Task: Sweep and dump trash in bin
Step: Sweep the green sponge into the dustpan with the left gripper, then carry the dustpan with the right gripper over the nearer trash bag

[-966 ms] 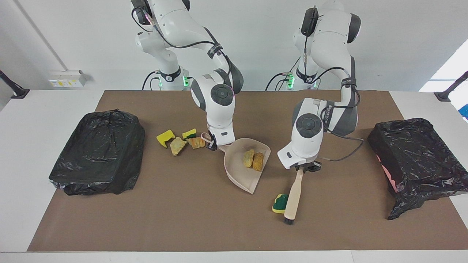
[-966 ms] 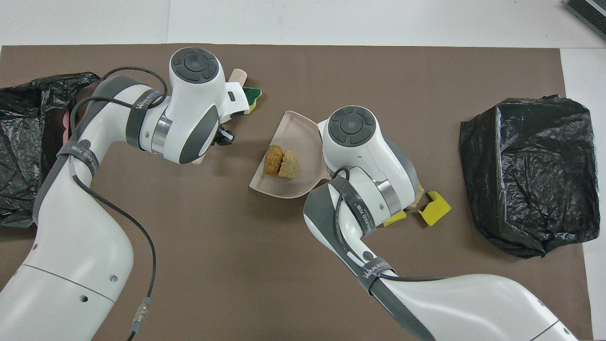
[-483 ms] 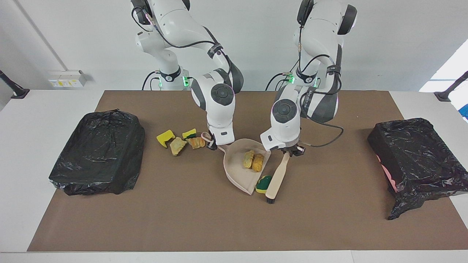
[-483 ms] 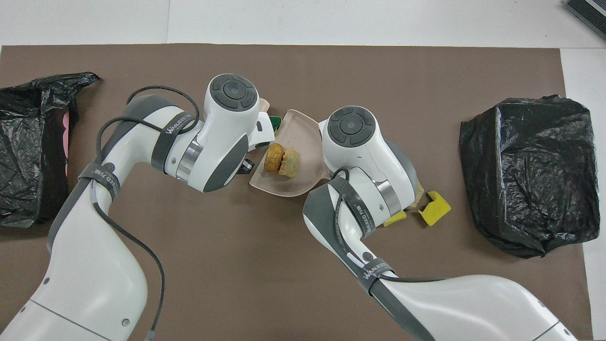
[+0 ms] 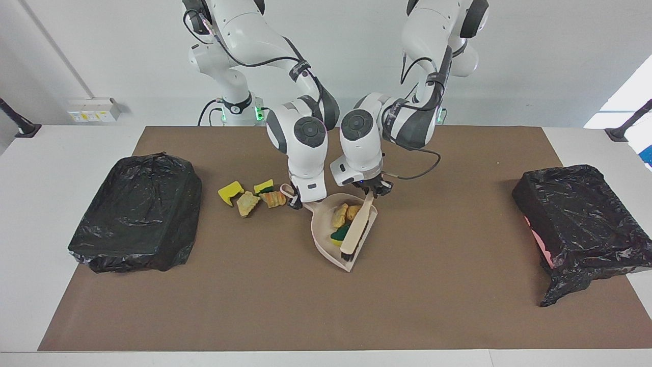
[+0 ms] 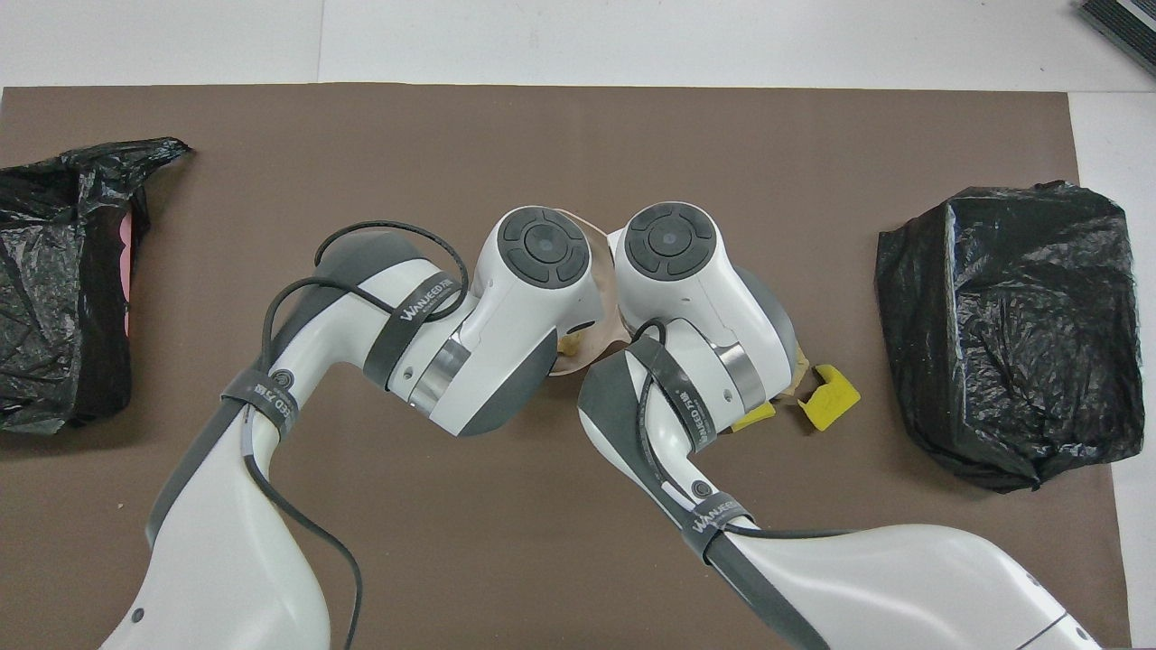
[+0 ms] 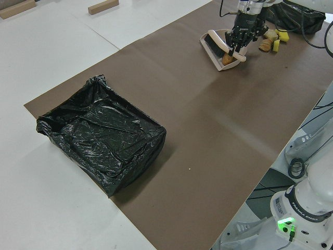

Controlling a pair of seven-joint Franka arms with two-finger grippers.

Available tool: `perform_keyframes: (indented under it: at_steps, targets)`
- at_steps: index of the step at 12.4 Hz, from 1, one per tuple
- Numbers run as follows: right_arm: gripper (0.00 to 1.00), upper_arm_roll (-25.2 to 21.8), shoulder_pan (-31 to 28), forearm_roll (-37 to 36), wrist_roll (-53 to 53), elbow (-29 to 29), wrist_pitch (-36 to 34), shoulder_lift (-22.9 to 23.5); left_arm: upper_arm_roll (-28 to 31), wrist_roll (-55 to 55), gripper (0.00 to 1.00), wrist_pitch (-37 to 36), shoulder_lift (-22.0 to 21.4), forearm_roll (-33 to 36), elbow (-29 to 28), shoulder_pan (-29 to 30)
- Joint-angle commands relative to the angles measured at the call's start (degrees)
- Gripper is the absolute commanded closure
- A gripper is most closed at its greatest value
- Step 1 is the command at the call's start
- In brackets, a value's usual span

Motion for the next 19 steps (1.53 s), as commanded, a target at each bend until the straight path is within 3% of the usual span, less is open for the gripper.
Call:
perform_keyframes:
  at_steps: [1, 5, 7, 10, 12, 14, 19]
  targets:
    - [1.00, 0.5, -0.5, 0.7, 0.6, -1.1, -0.8, -1.5, 1.2, -0.5, 1.00, -0.5, -4.2, -0.7, -2.5, 0.7]
    - [1.00, 0.5, -0.6, 0.7, 0.3, -1.0, -0.9, -1.5, 1.8, -1.8, 1.00, -3.0, -5.1, -0.6, -2.7, 5.0]
    - [1.00, 0.5, -1.3, 0.4, -0.2, -0.9, -1.5, -2.1, 2.0, -2.2, 1.00, -4.7, -7.7, -0.5, -4.4, 5.7]
    - [1.00, 0.5, -5.4, 0.8, -5.4, -0.7, -1.5, -4.2, 2.1, -8.8, 1.00, -1.1, -19.2, -0.5, -15.7, 8.7]
    - [1.00, 0.4, -9.3, 3.1, -8.6, 0.9, -2.6, -5.8, 2.0, -9.8, 1.00, 4.5, -28.8, -0.9, -26.8, 9.6]
    - [1.00, 0.3, -15.8, 5.0, -14.7, 3.1, -6.3, -7.3, 1.8, -16.3, 1.00, 5.7, -33.8, -3.2, -34.0, 7.0]
    - [1.00, -0.2, -33.1, 4.2, -33.0, 7.4, -10.9, -7.5, 1.7, -28.6, 1.00, 9.5, -38.2, -12.9, -42.7, -5.2]
